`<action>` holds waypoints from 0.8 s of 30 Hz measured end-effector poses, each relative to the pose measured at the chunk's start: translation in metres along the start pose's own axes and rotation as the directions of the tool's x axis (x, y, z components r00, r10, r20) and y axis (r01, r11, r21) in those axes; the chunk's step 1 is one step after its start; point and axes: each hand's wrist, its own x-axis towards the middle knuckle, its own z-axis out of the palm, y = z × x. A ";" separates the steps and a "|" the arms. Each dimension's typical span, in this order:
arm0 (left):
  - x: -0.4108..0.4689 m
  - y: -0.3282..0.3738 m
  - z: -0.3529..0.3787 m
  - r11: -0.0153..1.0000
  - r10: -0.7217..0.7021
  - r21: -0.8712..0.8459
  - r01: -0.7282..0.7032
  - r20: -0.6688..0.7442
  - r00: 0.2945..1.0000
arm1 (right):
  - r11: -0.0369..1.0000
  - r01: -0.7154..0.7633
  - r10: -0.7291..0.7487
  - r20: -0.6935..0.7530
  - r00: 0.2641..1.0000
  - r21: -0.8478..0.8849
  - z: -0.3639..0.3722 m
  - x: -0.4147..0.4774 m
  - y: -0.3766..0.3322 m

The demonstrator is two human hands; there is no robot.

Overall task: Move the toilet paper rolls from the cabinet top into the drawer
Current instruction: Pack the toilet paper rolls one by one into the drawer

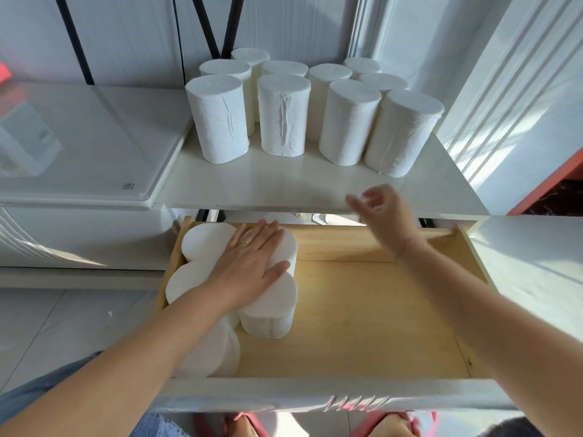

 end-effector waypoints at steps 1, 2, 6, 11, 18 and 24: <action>0.003 0.003 0.001 1.000 0.001 0.004 -0.001 0.015 1.000 | 0.999 0.027 -0.024 -0.101 0.995 0.034 -0.013 0.015 0.001; 0.006 0.006 0.003 1.000 -0.008 0.000 0.008 0.032 0.999 | 0.997 0.046 -0.036 -0.179 0.983 0.055 -0.024 0.029 0.004; 0.011 0.011 0.009 0.999 -0.045 -0.023 0.046 0.027 0.999 | 0.996 0.028 -0.002 -0.291 0.957 0.083 -0.053 0.080 0.015; 0.010 0.011 0.010 0.998 -0.042 -0.037 0.043 0.013 0.999 | 0.966 0.080 -0.038 -0.173 0.984 0.245 -0.061 0.121 0.018; 0.011 0.012 0.008 0.999 -0.038 -0.023 0.038 0.019 0.999 | 0.935 0.093 -0.053 -0.126 0.991 0.342 -0.059 0.134 0.018; 0.009 0.008 0.006 1.000 -0.002 0.003 0.002 0.061 0.998 | 0.910 0.148 -0.213 0.131 0.968 0.388 -0.057 0.071 0.012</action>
